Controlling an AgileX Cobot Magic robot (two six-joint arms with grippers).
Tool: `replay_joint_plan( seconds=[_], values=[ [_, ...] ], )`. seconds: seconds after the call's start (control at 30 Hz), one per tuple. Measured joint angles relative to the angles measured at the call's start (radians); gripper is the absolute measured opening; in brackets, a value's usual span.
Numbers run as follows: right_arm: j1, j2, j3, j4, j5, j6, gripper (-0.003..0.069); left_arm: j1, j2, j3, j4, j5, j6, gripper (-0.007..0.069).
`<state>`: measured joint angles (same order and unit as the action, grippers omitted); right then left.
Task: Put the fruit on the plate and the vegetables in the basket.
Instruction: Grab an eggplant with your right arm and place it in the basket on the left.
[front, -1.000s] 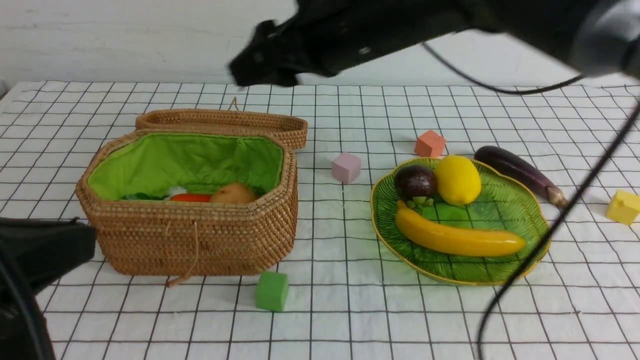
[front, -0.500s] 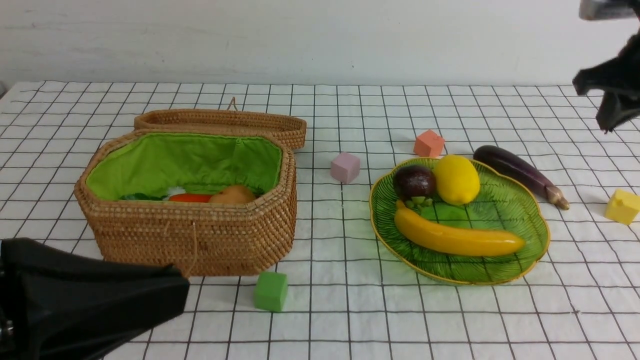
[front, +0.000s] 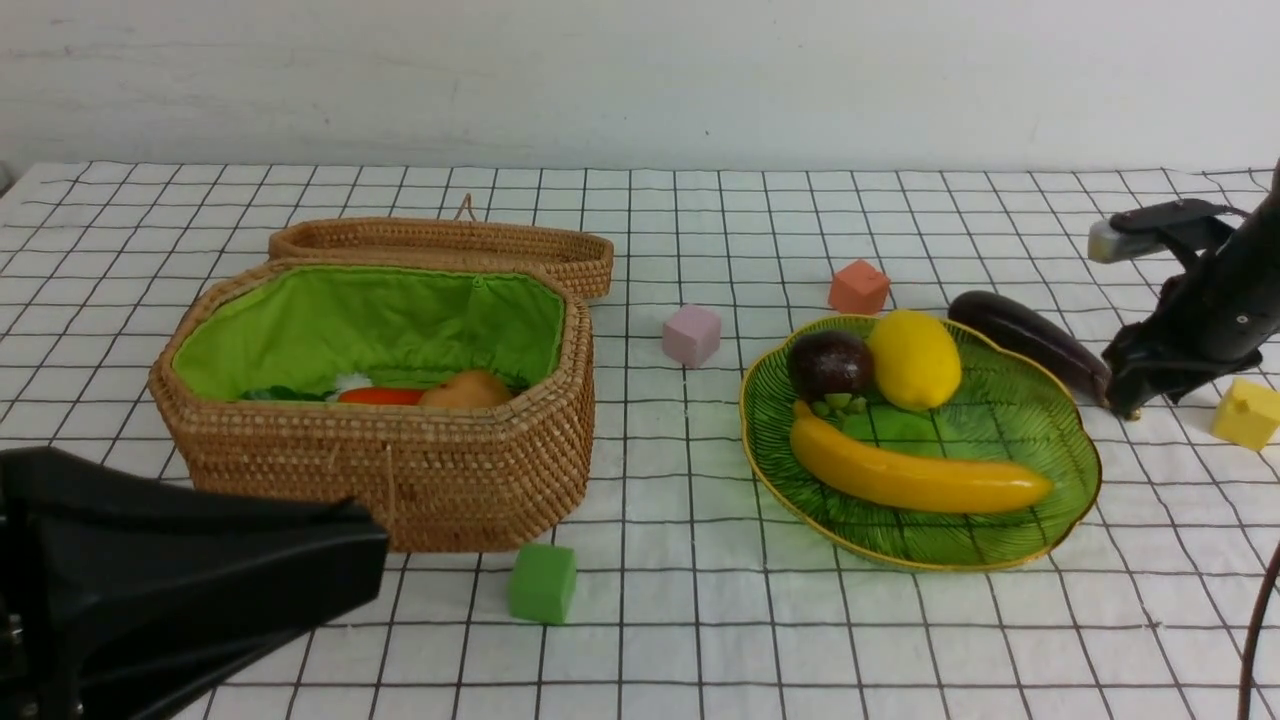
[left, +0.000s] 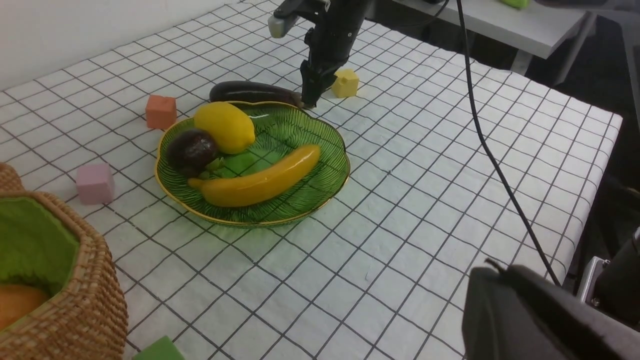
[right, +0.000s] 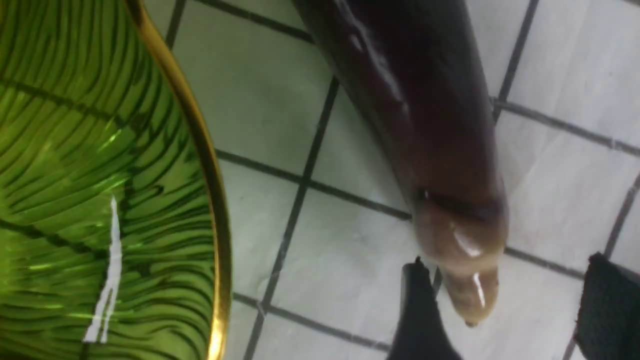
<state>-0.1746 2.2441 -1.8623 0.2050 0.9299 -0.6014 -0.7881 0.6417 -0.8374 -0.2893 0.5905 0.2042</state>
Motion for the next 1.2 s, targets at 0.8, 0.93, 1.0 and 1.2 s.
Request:
replay_joint_plan(
  seconds=[0.8, 0.93, 1.0, 1.2],
  values=[
    [0.001, 0.061, -0.008, 0.106, -0.116, -0.108, 0.0248, 0.0, 0.0, 0.0, 0.0, -0.009, 0.0, -0.0006],
    [0.001, 0.011, -0.008, 0.094, -0.035, -0.02, 0.0248, 0.0, 0.0, 0.0, 0.024, -0.009, -0.038, -0.0006],
    [0.001, -0.055, -0.009, 0.097, 0.004, 0.042, 0.0248, 0.0, 0.0, 0.0, 0.073, -0.007, -0.099, -0.0006],
    [0.071, -0.314, -0.012, 0.203, 0.133, 0.058, 0.0248, 0.0, -0.012, 0.0, 0.401, 0.079, -0.418, -0.0006]
  ],
)
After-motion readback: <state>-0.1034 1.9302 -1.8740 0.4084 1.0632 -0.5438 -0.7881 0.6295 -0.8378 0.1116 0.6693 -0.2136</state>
